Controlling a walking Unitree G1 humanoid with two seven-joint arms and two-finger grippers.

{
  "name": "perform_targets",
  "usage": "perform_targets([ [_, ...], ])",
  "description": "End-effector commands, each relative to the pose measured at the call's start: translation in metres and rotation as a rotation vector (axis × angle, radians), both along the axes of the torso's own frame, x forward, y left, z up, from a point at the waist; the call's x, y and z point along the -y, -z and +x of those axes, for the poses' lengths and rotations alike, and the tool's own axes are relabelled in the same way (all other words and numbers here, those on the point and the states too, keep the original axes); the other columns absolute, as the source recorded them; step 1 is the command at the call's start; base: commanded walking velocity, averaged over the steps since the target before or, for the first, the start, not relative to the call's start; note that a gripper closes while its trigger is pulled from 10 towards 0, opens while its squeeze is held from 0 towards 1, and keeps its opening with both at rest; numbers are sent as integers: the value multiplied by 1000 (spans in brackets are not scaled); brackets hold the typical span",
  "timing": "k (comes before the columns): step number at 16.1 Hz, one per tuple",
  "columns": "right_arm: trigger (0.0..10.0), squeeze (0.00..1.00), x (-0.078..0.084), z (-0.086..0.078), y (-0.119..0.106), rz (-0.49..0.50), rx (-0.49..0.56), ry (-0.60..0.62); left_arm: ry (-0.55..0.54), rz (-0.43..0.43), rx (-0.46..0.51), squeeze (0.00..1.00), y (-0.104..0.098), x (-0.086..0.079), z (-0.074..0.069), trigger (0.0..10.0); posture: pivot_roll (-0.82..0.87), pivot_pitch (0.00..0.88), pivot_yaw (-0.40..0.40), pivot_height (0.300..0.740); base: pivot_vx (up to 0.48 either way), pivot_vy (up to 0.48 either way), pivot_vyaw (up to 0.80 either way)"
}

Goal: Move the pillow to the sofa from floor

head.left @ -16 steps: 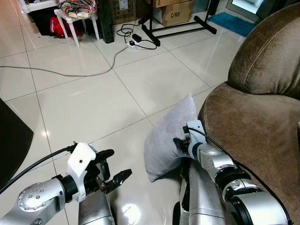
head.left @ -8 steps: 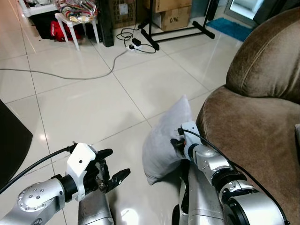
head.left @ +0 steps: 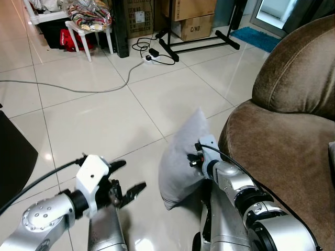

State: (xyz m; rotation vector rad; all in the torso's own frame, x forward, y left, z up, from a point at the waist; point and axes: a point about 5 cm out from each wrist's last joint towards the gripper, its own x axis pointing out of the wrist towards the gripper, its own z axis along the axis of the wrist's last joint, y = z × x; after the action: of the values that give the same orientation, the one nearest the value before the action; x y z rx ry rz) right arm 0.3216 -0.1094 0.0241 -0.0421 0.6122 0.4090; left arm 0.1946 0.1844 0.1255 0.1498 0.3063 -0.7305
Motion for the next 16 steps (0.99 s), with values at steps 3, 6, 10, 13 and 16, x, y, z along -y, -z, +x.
perform_targets([
  [3,0,0,4,4,-13,95,79,7,-130,39,82,0,-2,-8,10,10000,37,0,-34,445,0,0,0],
  [6,0,0,12,0,-22,141,136,25,-164,48,127,0,-6,-6,14,10000,37,0,-32,445,0,0,0],
  [10,0,0,27,-9,-79,299,342,62,-298,69,285,0,-26,-5,36,10000,30,0,-18,445,0,0,0],
  [13,0,0,39,-24,-146,391,563,122,-328,51,392,0,-52,-1,38,10000,6,0,5,445,0,0,0],
  [16,6275,0,41,-27,-171,413,624,180,-352,75,453,0,-60,-1,49,10000,-5,0,9,445,0,0,0],
])
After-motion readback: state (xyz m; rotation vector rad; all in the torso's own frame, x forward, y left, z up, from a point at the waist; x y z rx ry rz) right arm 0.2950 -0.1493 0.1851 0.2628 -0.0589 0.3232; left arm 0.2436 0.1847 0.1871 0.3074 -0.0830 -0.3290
